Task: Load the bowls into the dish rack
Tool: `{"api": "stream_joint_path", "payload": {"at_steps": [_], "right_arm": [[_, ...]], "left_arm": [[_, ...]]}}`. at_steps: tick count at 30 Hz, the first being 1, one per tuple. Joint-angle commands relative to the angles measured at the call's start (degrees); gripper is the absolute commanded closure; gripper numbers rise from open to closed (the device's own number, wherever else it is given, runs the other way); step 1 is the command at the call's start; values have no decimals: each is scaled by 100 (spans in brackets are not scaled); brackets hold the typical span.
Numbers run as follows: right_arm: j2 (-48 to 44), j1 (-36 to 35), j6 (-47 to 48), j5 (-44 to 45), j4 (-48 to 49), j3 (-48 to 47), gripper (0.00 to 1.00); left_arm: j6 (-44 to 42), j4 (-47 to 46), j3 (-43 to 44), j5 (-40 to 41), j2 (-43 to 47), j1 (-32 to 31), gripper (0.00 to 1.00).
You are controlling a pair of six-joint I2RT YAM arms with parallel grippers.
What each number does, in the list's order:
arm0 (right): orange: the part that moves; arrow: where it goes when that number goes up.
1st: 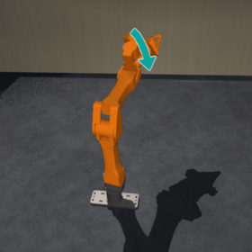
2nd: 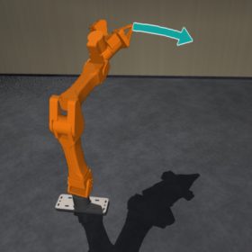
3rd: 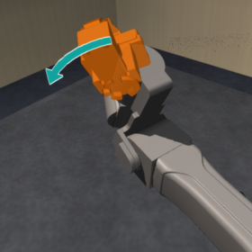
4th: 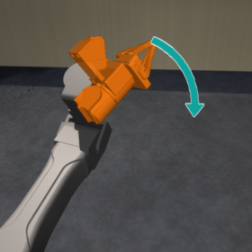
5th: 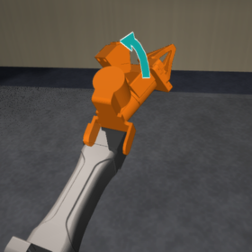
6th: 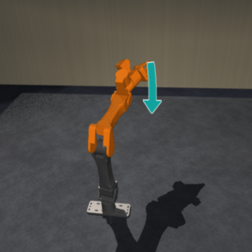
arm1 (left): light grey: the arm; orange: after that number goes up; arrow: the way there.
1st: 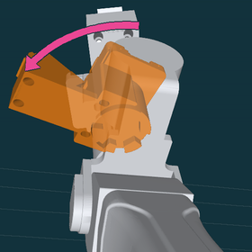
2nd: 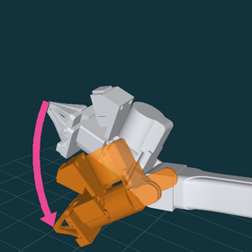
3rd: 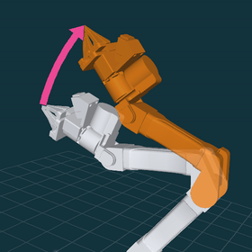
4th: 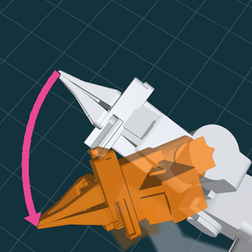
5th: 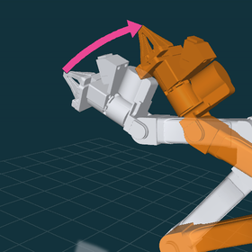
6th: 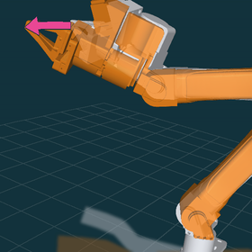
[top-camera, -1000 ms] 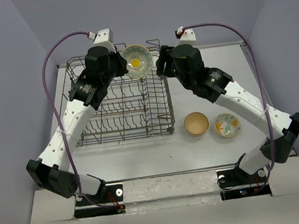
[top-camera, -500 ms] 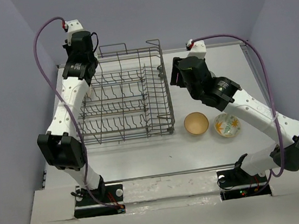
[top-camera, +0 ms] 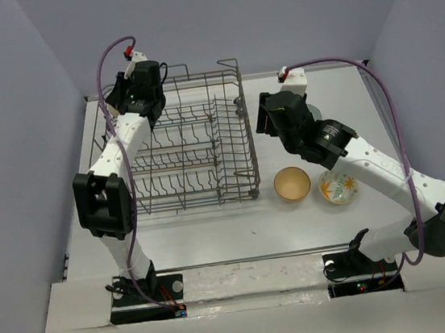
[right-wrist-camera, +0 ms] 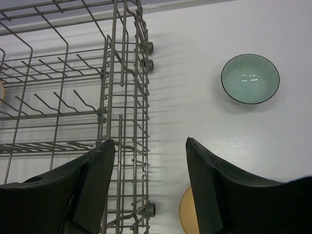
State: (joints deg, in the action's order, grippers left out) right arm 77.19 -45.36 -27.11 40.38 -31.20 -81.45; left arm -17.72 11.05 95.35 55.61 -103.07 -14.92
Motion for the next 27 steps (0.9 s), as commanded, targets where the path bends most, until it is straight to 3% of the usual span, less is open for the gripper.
{"api": "stream_joint_path", "payload": {"at_steps": [1,8,27], "right_arm": [[-248,10,-110,216,255,76,34],[-406,10,-92,304,299,226,34],[-600,10,-66,313,466,463,34]], "left_arm": [[-697,-1016,-218,713,24,-204,100],[-1295,-1763,-561,1100,-249,-442,100],[-1753,-2256,-799,1364,-802,-609,100]]}}
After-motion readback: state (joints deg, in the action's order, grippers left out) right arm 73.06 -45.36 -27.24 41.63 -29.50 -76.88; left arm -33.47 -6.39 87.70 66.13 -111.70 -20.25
